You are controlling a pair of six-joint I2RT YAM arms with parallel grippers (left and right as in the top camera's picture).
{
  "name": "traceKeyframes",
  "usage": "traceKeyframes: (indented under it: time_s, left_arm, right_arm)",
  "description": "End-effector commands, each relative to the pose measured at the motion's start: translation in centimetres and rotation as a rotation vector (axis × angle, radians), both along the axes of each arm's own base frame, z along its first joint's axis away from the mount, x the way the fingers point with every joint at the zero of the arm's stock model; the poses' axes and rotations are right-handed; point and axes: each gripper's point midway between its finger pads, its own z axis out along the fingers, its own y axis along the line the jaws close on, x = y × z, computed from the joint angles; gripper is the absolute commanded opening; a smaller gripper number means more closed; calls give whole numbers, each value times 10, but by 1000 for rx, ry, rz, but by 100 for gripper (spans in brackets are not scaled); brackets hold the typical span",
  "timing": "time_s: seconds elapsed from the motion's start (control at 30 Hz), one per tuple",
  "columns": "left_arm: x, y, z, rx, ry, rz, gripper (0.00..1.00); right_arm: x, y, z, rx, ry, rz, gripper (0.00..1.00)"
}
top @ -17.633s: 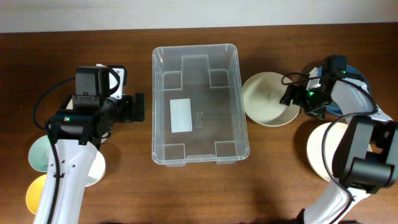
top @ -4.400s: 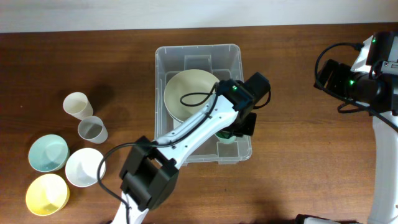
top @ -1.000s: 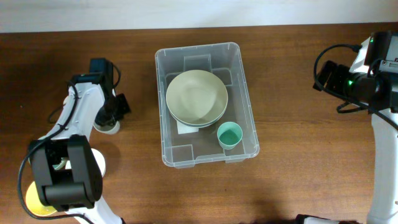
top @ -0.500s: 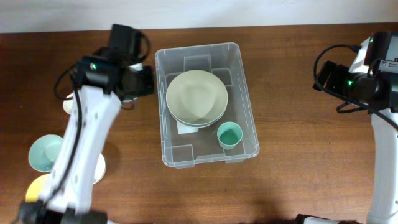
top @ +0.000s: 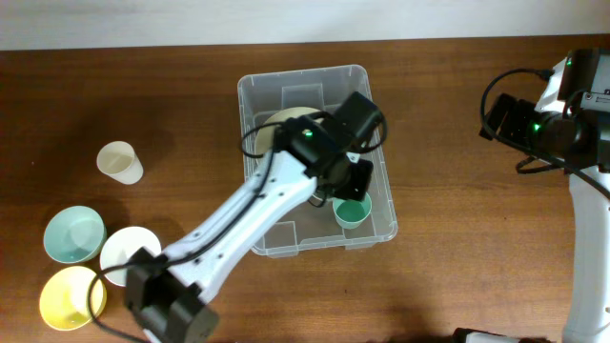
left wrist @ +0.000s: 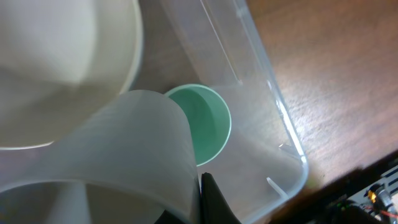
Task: Pack container
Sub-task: 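Place the white bowl onto the stacked bowls in the container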
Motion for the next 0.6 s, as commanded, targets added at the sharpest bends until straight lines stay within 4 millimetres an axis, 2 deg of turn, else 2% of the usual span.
traceKeyframes:
  time_s: [0.0, 0.17, 0.33, 0.37, 0.4, 0.47, 0.57]
  left_arm:
    - [-17, -23, -30, -9, 116, -51, 1]
    - [-24, -32, -46, 13, 150, -75, 0]
    - [-28, -35, -48, 18, 154, -85, 1]
    - [-28, -35, -48, 19, 155, -85, 9]
    - [-28, -34, -49, 21, 157, -84, 37]
    - [-30, -31, -47, 29, 164, -82, 72]
    - [-17, -11, -33, 91, 121, -34, 76]
  right_arm:
    - [0, 0, -2, 6, 4, -1, 99]
    - [0, 0, -2, 6, 4, -1, 99]
    - [0, 0, -2, 6, 4, -1, 99]
    - [0, 0, -2, 5, 4, -2, 99]
    - [0, 0, -2, 5, 4, -2, 99]
    - [0, 0, -2, 5, 4, -1, 99]
    - [-2, 0, -3, -2, 16, 15, 99]
